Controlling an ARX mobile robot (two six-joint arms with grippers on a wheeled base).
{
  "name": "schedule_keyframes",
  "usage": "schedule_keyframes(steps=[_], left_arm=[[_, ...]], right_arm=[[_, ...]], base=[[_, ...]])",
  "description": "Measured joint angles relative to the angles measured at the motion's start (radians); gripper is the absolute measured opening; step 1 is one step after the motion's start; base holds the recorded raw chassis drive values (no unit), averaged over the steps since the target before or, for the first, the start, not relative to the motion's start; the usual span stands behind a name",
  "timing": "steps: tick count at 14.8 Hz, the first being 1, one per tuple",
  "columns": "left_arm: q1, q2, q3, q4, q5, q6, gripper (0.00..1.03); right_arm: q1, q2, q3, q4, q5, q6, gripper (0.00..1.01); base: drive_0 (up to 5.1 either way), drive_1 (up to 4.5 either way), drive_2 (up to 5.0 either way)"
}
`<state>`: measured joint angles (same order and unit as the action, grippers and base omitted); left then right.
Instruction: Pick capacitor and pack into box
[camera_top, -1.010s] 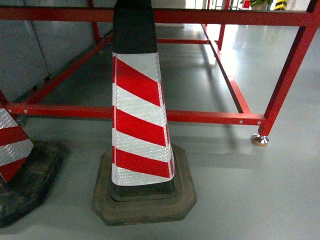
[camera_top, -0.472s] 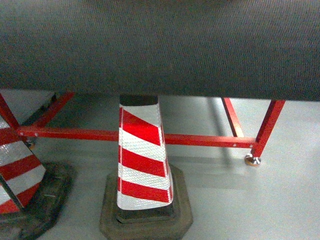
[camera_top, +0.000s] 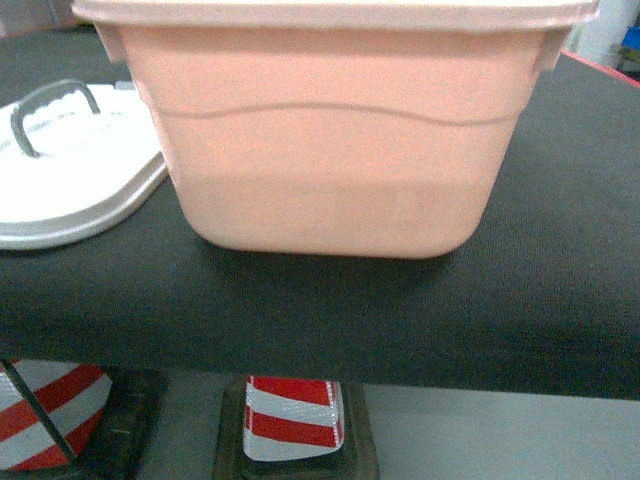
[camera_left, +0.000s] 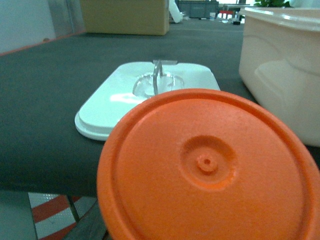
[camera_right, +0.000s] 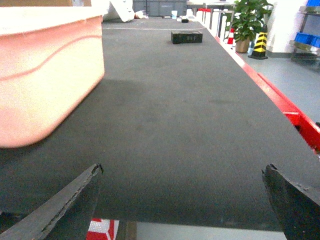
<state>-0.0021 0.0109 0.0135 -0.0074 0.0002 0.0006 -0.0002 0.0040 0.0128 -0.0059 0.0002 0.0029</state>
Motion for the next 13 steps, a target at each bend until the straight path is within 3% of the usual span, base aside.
schedule_keyframes(steps=[13], left_arm=[[0.000,0.000,0.000,0.000,-0.001,0.000,0.44]], right_arm=[[0.000,0.000,0.000,0.000,0.000,0.000,0.98]], base=[[0.0,0.00,0.0]])
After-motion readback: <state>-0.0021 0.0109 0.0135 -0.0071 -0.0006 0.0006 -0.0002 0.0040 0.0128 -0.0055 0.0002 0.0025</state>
